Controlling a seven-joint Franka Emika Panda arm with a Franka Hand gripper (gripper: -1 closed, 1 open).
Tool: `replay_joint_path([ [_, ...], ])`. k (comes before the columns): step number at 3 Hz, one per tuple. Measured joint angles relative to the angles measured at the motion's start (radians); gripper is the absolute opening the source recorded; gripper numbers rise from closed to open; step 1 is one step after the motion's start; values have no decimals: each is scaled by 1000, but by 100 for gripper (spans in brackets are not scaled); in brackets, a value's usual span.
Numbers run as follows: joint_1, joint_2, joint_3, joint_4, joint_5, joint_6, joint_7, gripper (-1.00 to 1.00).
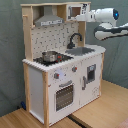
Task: Play with the kitchen
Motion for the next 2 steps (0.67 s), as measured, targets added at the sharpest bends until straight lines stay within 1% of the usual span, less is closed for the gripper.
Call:
replay_joint_path([
  [1,-33,-10,52,6,0,-1,81,100],
  [2,-99,-35,92,16,0,-1,151,100],
])
